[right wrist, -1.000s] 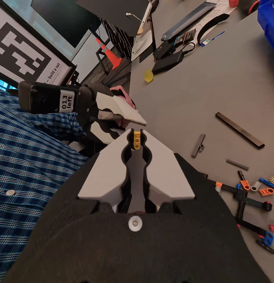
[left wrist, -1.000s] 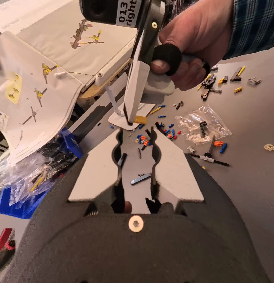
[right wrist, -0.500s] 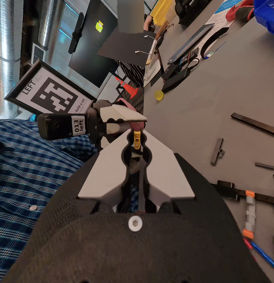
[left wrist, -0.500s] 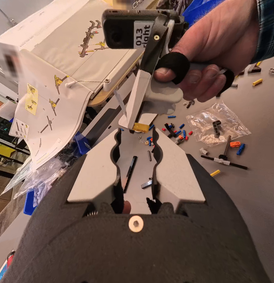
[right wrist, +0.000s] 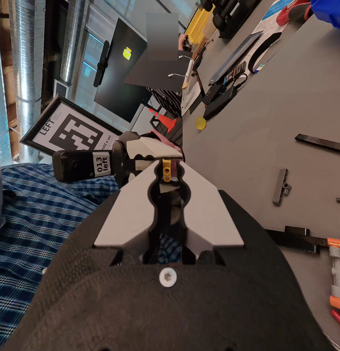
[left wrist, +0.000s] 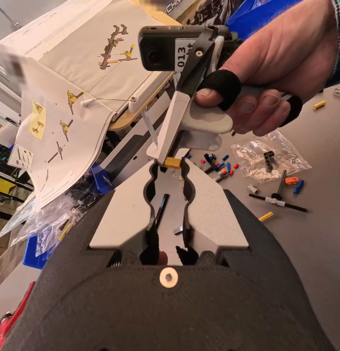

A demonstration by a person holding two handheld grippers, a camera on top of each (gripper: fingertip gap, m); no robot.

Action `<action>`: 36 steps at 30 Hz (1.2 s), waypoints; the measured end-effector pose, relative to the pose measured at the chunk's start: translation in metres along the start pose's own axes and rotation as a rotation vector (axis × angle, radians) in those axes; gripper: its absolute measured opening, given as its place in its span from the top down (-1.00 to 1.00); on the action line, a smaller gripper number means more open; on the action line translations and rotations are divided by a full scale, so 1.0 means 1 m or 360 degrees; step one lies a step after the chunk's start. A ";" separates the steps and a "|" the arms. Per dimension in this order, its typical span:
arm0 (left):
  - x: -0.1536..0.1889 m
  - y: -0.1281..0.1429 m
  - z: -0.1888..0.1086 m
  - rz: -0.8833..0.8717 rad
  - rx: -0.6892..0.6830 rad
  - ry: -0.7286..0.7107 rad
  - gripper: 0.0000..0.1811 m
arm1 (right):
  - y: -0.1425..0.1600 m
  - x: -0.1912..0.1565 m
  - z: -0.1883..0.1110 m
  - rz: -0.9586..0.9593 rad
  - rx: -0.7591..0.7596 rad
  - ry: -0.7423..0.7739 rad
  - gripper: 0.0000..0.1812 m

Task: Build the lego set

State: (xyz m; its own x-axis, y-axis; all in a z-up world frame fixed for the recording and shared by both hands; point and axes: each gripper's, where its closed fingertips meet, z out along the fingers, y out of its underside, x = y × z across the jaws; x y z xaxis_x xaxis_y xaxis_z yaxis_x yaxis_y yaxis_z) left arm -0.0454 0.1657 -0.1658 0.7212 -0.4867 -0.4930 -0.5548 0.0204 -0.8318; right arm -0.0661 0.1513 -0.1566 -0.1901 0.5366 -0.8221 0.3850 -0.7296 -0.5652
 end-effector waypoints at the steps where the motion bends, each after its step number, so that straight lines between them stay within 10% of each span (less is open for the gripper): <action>1: 0.000 0.001 0.000 -0.0014 0.0000 -0.0001 0.76 | 0.000 0.000 0.000 0.0004 0.0010 0.0002 0.87; 11: -0.018 0.004 -0.011 -0.0195 0.0117 -0.0033 0.76 | -0.016 0.003 -0.036 -0.0253 0.0095 0.0277 0.78; 21: -0.021 0.055 -0.007 -0.0313 0.0000 0.0022 0.75 | 0.000 0.080 -0.116 -0.0760 -0.0358 0.1189 0.86; 36: -0.012 0.090 0.012 -0.0388 -0.0040 0.0097 0.76 | 0.028 0.174 -0.054 -0.1322 -0.1175 0.1380 0.93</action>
State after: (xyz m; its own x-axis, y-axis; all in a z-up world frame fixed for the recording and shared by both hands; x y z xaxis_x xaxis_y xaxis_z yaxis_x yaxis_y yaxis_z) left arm -0.0996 0.1837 -0.2375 0.8091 -0.5264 -0.2614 -0.3781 -0.1257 -0.9172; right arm -0.0398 0.2469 -0.3116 -0.0882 0.9790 0.1839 0.8667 0.1664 -0.4703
